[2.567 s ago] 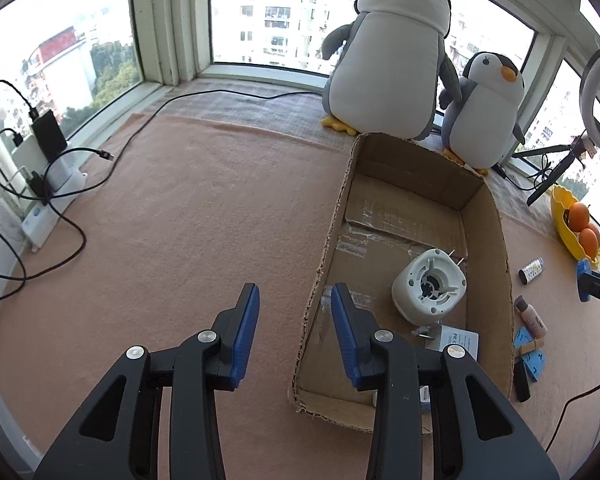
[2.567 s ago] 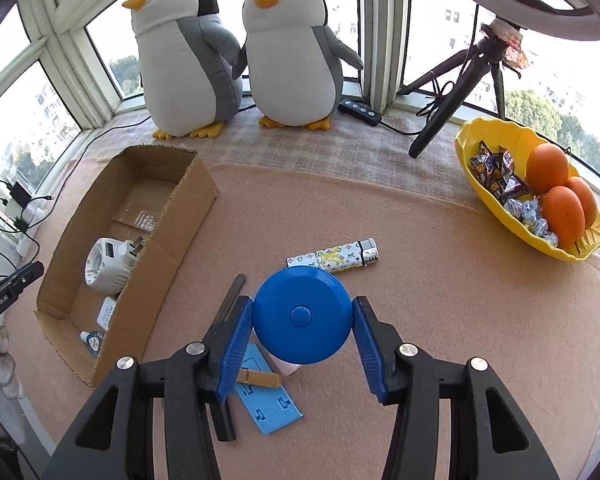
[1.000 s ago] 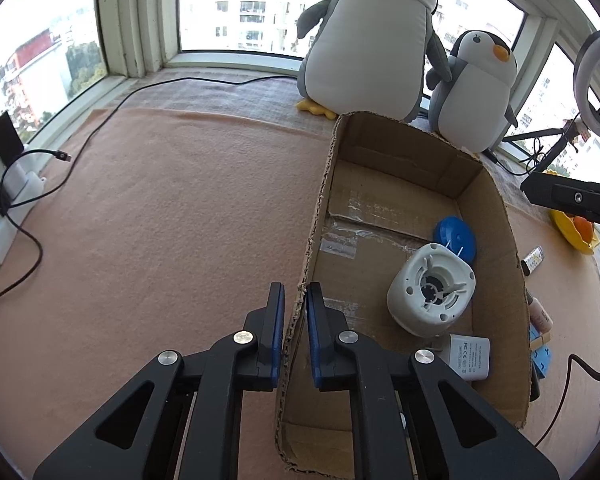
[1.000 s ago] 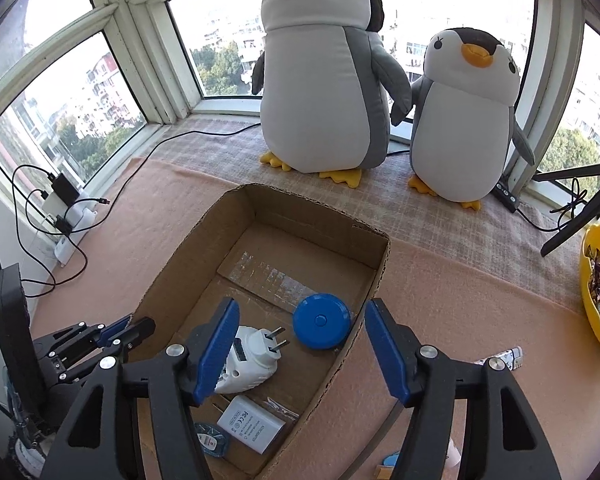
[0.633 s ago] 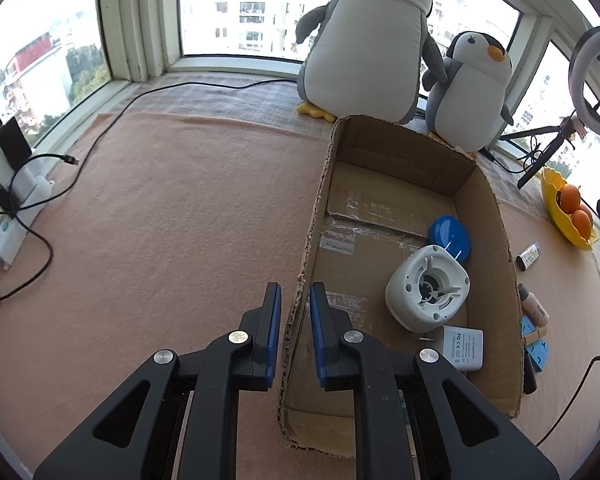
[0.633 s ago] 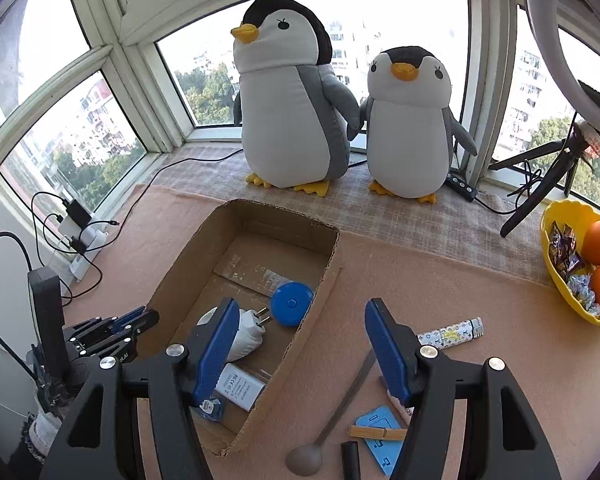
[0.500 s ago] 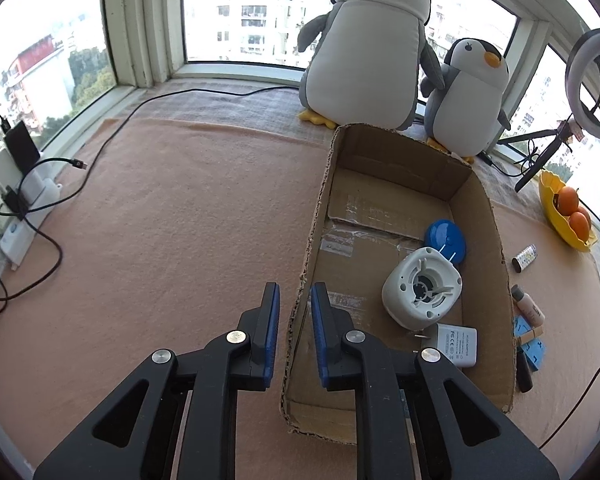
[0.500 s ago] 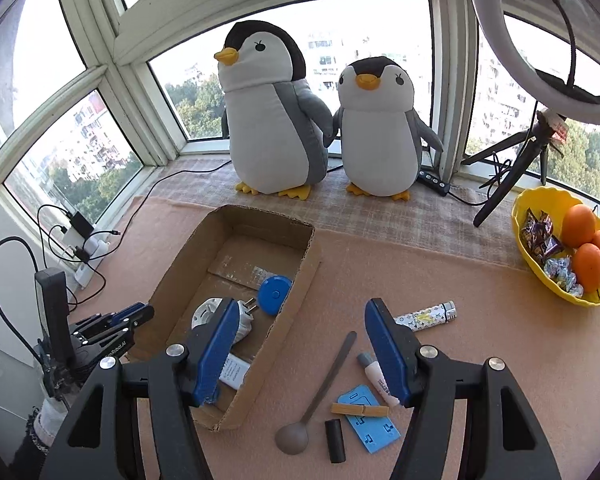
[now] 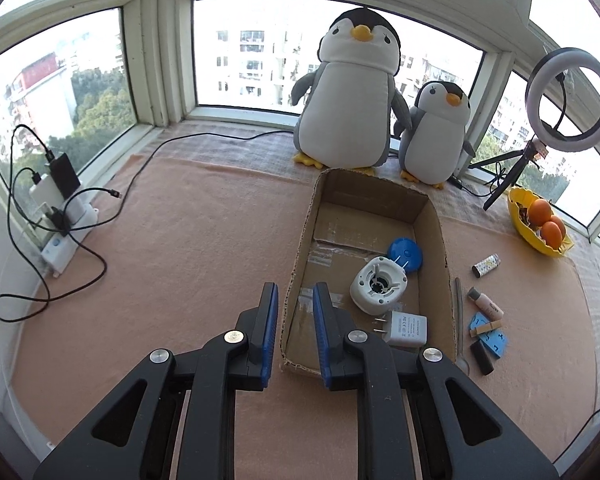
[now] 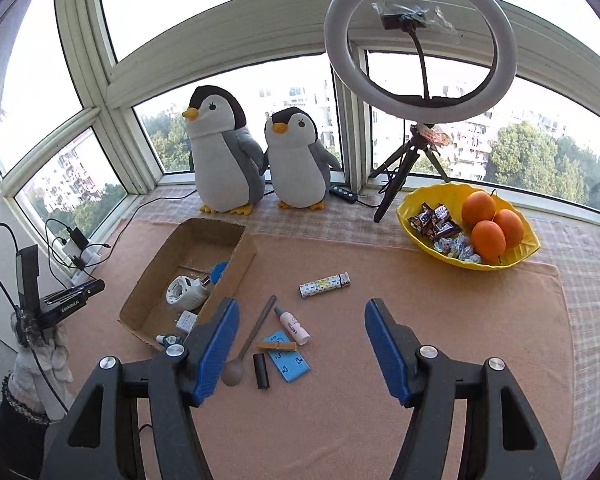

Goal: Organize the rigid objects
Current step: 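Move the right gripper to the white-pink bottle and grasp it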

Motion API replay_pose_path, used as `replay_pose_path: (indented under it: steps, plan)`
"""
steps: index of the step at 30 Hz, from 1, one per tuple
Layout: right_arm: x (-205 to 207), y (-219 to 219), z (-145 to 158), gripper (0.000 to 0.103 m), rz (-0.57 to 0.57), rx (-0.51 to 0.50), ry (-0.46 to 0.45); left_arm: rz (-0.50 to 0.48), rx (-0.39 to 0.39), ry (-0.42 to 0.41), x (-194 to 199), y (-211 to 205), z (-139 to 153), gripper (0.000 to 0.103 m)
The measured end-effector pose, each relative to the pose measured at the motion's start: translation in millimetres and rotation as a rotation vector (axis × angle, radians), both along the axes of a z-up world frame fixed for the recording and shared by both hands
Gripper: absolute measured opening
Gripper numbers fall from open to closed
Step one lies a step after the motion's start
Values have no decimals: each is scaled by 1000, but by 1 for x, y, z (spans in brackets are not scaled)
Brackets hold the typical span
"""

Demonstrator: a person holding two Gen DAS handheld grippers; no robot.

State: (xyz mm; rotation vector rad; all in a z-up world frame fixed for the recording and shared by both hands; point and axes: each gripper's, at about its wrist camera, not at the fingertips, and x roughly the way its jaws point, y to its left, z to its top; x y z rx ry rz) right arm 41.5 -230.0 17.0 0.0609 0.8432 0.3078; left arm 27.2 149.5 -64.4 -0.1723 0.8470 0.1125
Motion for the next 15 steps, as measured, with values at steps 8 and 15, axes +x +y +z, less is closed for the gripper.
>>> replay_pose_path:
  steps: [8,15]
  plan:
    - [13,4,-56,59,81,-24,81,33,11,-4,-21,-1,6,16]
    - [49,27,-104,43,171,-79,164,85,11,0,-34,1,8,16]
